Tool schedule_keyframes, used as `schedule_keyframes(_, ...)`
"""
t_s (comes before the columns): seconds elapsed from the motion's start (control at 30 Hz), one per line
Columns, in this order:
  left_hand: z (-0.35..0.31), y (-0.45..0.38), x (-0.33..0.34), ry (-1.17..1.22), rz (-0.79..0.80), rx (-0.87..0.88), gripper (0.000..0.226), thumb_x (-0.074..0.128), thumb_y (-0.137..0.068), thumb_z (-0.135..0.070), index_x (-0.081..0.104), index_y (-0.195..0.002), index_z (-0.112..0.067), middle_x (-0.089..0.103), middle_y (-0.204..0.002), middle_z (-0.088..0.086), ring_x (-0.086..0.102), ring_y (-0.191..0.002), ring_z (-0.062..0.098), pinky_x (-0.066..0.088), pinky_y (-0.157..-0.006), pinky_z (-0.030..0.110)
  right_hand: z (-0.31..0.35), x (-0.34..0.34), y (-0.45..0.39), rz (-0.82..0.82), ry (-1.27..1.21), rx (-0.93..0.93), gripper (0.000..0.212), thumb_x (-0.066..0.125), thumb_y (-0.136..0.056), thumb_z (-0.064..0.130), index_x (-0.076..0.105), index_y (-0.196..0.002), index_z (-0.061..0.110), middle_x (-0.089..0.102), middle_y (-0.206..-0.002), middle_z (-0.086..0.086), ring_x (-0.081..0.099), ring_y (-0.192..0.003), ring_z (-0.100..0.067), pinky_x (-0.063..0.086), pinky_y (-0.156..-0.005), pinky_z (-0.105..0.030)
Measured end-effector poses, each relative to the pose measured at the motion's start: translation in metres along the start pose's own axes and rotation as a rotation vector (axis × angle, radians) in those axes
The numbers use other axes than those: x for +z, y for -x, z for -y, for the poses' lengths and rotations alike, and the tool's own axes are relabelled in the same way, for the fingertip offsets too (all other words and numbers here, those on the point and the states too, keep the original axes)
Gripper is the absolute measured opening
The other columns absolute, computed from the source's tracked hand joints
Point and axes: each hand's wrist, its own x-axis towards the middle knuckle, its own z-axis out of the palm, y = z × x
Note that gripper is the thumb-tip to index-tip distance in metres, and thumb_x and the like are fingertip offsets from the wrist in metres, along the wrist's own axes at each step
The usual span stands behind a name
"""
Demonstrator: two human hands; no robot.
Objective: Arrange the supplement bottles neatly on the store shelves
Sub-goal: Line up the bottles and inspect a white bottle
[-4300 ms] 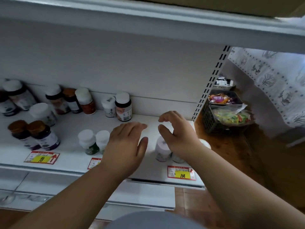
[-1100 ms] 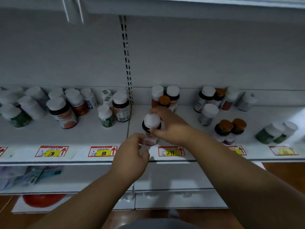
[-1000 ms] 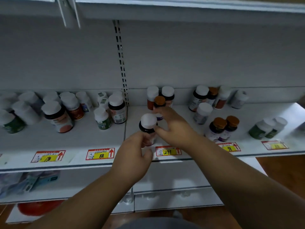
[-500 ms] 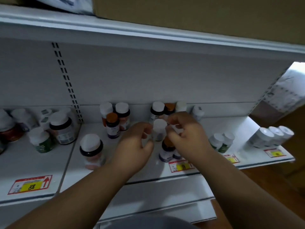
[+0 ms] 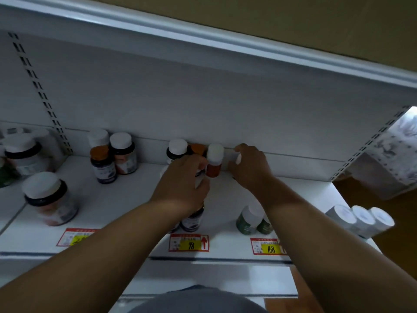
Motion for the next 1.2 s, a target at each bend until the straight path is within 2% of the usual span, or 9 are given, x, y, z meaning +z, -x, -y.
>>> schedule_keyframes(0.1, -0.003, -0.002, 0.007, -0.043, -0.012, -0.025, 0.034, 0.059, -0.090, -0.024, 0.050, -0.122, -0.023, 0.050, -0.116, -0.007, 0.045, -0.108, 0.012, 0.037, -0.090, 0.027, -0.016, 0.017, -0.022, 0.112, 0.151, 0.143, 0.046, 0.055, -0.090, 0.030, 0.042, -0.132, 0.015, 0.047, -0.131, -0.016, 0.045, -0.120, -0.038, 0.042, -0.096, -0.041)
schedule_keyframes(0.33, -0.007, -0.006, 0.011, -0.058, -0.010, -0.059, 0.039, 0.059, -0.090, -0.027, 0.048, -0.127, -0.024, 0.050, -0.122, -0.006, 0.045, -0.112, 0.012, 0.037, -0.093, 0.026, -0.025, 0.023, -0.036, 0.077, 0.149, 0.126, 0.038, 0.059, -0.088, 0.033, 0.043, -0.116, 0.013, 0.057, -0.120, -0.015, 0.053, -0.112, -0.037, 0.043, -0.089, -0.038)
schedule_keyframes(0.5, -0.003, 0.003, 0.001, -0.025, -0.060, -0.071, 0.040, 0.059, -0.089, -0.029, 0.048, -0.128, -0.024, 0.045, -0.115, -0.010, 0.044, -0.111, 0.013, 0.034, -0.090, 0.024, -0.001, -0.002, 0.001, 0.039, -0.355, 0.087, 0.030, 0.061, -0.084, 0.042, 0.048, -0.105, 0.024, 0.060, -0.090, -0.002, 0.060, -0.079, -0.023, 0.049, -0.064, -0.031)
schedule_keyframes(0.6, -0.002, 0.011, -0.006, 0.012, -0.075, -0.079, 0.042, 0.058, -0.090, -0.037, 0.050, -0.129, -0.023, 0.046, -0.112, -0.013, 0.043, -0.112, 0.010, 0.031, -0.090, 0.020, 0.019, -0.010, 0.032, 0.028, -0.743, 0.070, 0.029, 0.063, -0.080, 0.049, 0.054, -0.098, 0.028, 0.065, -0.091, -0.007, 0.066, -0.082, -0.024, 0.060, -0.071, -0.044)
schedule_keyframes(0.67, -0.002, 0.016, -0.011, 0.031, -0.080, -0.079, 0.045, 0.055, -0.088, -0.043, 0.052, -0.128, -0.023, 0.052, -0.116, -0.009, 0.046, -0.112, 0.012, 0.035, -0.091, 0.024, 0.034, -0.014, 0.050, 0.020, -0.885, 0.051, 0.028, 0.063, -0.083, 0.047, 0.056, -0.098, 0.024, 0.065, -0.095, -0.010, 0.067, -0.085, -0.026, 0.061, -0.070, -0.044)
schedule_keyframes(0.8, -0.003, 0.035, -0.027, 0.084, -0.094, -0.003, 0.047, 0.048, -0.086, -0.052, 0.056, -0.122, -0.022, 0.056, -0.111, -0.007, 0.050, -0.107, 0.014, 0.040, -0.087, 0.027, 0.061, -0.022, 0.083, -0.063, -1.011, 0.086, 0.017, 0.063, -0.082, 0.042, 0.058, -0.087, 0.026, 0.065, -0.091, -0.008, 0.066, -0.082, -0.026, 0.056, -0.062, -0.037)
schedule_keyframes(0.9, 0.000, 0.052, -0.040, 0.134, -0.047, 0.070, 0.059, 0.042, -0.084, -0.060, 0.055, -0.125, -0.020, 0.058, -0.112, -0.003, 0.054, -0.104, 0.016, 0.048, -0.086, 0.037, 0.074, -0.025, 0.111, -0.097, -1.136, 0.091, 0.007, 0.062, -0.084, 0.031, 0.065, -0.086, 0.025, 0.068, -0.097, -0.011, 0.067, -0.089, -0.027, 0.057, -0.073, -0.045)
schedule_keyframes(1.03, 0.000, 0.077, -0.041, 0.289, 0.029, 0.122, 0.062, 0.042, -0.085, -0.061, 0.052, -0.130, -0.019, 0.059, -0.118, -0.004, 0.057, -0.106, 0.009, 0.050, -0.088, 0.039, 0.080, -0.031, 0.149, -0.110, -1.115, 0.067, 0.016, 0.054, -0.090, 0.028, 0.068, -0.097, 0.029, 0.070, -0.095, -0.004, 0.067, -0.089, -0.022, 0.056, -0.070, -0.035)
schedule_keyframes(1.2, -0.014, 0.091, -0.022, 0.338, 0.127, 0.180, 0.064, 0.043, -0.085, -0.067, 0.049, -0.133, -0.024, 0.057, -0.120, -0.008, 0.056, -0.111, 0.012, 0.051, -0.088, 0.043, 0.062, -0.045, 0.184, -0.154, -1.077, 0.119, 0.020, 0.047, -0.093, 0.026, 0.067, -0.097, 0.029, 0.068, -0.090, -0.002, 0.066, -0.084, -0.020, 0.055, -0.071, -0.042)
